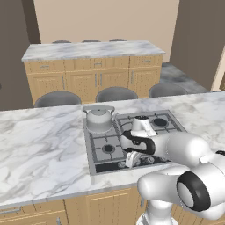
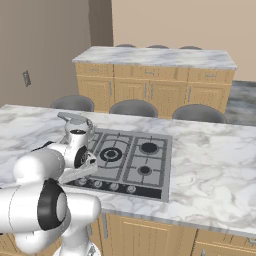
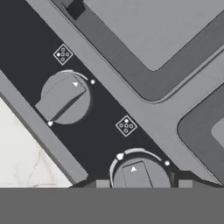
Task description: Lower the heat of the kettle.
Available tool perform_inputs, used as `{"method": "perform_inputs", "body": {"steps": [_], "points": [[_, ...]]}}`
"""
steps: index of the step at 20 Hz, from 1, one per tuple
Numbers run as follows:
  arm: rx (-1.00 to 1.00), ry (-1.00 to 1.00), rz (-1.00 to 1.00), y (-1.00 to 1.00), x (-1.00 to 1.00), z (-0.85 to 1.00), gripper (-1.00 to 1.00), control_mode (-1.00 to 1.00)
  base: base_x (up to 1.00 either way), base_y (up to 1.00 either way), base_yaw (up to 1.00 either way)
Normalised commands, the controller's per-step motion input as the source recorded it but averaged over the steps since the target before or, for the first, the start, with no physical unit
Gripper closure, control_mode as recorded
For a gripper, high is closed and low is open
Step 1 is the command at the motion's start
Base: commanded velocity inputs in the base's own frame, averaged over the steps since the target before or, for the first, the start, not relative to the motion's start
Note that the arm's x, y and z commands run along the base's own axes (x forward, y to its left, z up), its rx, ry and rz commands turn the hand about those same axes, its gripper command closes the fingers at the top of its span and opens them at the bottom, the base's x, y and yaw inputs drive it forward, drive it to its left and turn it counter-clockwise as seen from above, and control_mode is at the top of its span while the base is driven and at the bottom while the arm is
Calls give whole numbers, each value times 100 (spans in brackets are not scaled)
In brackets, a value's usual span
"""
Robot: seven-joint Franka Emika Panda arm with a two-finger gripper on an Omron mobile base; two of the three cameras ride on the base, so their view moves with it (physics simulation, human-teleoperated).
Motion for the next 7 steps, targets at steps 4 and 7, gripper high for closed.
{"method": "perform_inputs", "body": {"steps": [4,7], "points": [[0,0,-31,0,-35,-20,100,-100,0,0,0],[0,0,-31,0,-34,-21,100,-100,0,0,0]]}}
